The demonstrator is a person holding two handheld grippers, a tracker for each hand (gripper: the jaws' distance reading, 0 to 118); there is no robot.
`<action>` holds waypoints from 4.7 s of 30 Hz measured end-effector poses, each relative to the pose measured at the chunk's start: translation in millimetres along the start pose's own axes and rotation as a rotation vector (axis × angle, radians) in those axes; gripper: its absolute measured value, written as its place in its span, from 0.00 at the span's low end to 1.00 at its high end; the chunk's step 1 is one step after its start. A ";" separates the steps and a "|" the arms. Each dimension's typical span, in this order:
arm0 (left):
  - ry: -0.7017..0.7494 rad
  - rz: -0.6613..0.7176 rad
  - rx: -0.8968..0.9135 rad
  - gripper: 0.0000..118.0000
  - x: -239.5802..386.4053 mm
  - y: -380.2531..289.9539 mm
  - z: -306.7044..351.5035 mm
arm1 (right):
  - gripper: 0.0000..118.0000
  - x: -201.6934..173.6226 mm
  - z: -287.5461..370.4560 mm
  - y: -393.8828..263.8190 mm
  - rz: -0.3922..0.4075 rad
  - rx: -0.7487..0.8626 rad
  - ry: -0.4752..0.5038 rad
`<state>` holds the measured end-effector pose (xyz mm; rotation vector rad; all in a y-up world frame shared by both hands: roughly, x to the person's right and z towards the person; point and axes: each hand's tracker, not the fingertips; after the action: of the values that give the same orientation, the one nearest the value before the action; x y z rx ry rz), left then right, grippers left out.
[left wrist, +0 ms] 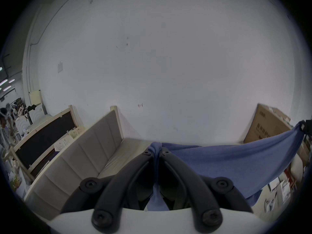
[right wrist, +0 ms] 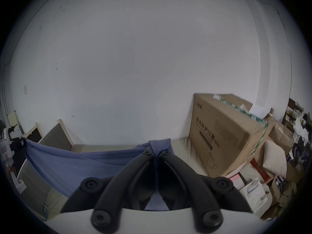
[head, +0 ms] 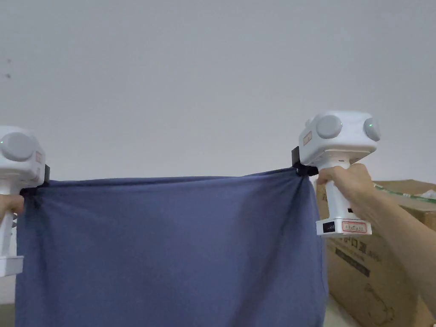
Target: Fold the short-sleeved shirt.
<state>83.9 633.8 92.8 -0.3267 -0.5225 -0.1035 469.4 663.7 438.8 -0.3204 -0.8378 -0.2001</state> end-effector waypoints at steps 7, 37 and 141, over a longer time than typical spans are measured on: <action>0.016 -0.006 0.137 0.03 -3.1 57.1 7.0 | 0.02 -16.6 9.7 52.1 -0.006 0.092 -0.029; 0.030 -0.042 -0.604 0.03 3.9 -435.6 -202.5 | 0.02 9.9 -219.1 -438.5 0.002 -0.695 0.011; -0.104 -0.025 -0.655 0.03 -126.9 -564.1 183.9 | 0.04 74.7 187.9 -568.5 -0.091 -0.701 0.108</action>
<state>-213.8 164.6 336.6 -0.9694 -0.5873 -0.2843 218.3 196.2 725.8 -0.9191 -0.6539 -0.5937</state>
